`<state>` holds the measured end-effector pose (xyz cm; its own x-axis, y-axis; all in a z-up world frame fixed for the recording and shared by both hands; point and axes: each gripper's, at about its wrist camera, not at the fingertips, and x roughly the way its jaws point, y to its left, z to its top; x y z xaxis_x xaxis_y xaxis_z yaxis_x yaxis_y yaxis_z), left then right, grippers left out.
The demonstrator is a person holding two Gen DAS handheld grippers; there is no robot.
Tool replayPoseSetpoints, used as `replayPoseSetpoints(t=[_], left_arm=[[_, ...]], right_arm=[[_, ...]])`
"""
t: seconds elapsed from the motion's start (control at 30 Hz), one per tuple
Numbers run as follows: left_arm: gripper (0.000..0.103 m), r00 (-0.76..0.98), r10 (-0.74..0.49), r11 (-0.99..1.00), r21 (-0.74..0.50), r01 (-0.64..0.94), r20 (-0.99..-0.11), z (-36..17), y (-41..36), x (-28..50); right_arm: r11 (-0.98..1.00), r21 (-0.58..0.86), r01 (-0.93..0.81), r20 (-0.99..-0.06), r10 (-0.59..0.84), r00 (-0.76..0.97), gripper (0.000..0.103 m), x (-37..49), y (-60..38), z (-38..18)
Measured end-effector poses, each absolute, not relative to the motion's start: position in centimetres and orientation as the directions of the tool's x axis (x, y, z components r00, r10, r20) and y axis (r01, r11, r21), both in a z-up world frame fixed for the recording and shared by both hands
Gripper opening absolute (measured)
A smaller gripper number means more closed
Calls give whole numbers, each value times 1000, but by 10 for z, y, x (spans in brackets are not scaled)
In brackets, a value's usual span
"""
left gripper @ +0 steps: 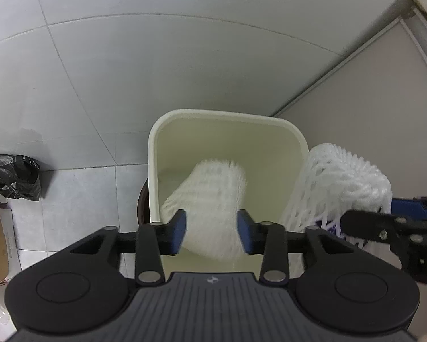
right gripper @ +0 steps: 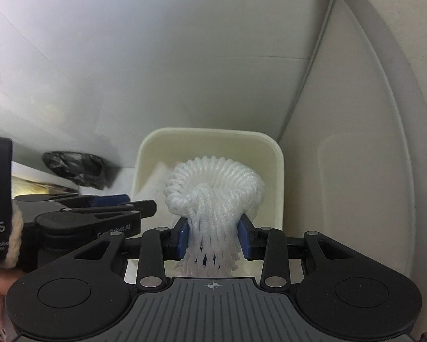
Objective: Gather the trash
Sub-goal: 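Open both grippers over the wastebasket to drop the foam nets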
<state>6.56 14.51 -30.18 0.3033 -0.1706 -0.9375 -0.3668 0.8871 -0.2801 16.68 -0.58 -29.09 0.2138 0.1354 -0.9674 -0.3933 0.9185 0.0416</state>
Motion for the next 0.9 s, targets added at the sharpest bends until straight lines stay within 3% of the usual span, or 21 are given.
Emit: replayPoseSetpoints(t=[0.4, 0.47, 0.57, 0.9], left_arm=[[62, 299, -146, 889, -257, -380, -943, -301, 150, 51], [64, 297, -144, 889, -255, -379, -944, -301, 151, 48], [68, 294, -141, 891, -250, -378, -946, -302, 151, 45], [84, 292, -127, 898, -235, -371, -948, -307, 144, 45]], right_arm=[[905, -17, -425, -977, 75, 198, 39, 178, 18, -315], [910, -17, -414, -979, 70, 193, 63, 181, 26, -323], [919, -2, -394, -978, 80, 192, 76, 178, 25, -326], [918, 14, -397, -977, 97, 189, 91, 180, 17, -320]])
